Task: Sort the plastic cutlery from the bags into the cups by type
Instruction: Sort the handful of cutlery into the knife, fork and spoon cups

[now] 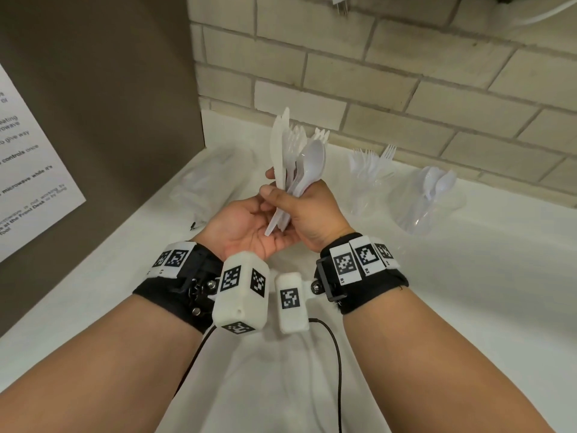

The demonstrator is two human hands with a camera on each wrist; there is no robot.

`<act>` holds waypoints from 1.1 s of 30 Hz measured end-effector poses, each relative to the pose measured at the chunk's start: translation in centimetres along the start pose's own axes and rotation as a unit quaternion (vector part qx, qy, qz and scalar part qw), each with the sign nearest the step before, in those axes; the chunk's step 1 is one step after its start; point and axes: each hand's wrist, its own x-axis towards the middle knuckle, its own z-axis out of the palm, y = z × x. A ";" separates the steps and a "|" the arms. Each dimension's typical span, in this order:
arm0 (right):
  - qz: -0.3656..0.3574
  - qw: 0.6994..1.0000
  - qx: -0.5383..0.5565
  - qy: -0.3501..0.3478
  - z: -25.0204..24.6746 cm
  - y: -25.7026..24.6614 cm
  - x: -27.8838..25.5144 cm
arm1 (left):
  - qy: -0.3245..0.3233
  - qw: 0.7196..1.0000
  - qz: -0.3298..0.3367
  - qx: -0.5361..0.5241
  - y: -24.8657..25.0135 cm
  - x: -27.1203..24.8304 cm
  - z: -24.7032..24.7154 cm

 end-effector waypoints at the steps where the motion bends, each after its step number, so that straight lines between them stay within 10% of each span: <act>1: 0.002 1.000 0.002 0.008 0.0 0.0 0.0 | 0.004 1.000 -0.003 0.006 -0.1 0.0 0.0; 7: 0.044 0.999 0.018 0.005 -0.2 0.2 0.1 | -0.045 0.998 0.003 0.053 0.5 0.0 -0.3; 16: 0.085 0.972 0.001 -0.220 -1.1 0.6 -2.2 | -0.049 0.932 0.116 0.340 0.7 -1.2 1.1; 22: 0.065 0.977 -0.075 -0.189 -0.7 1.0 -2.2 | 0.038 0.874 0.190 0.445 0.4 -1.3 2.4; 27: 0.073 0.967 -0.231 -0.085 -0.4 1.4 -1.7 | 0.099 0.887 0.241 0.381 0.3 -0.4 2.7; 33: 0.139 0.977 -0.053 -0.152 -0.8 1.7 -2.3 | -0.048 0.881 0.169 0.438 0.9 -0.8 1.7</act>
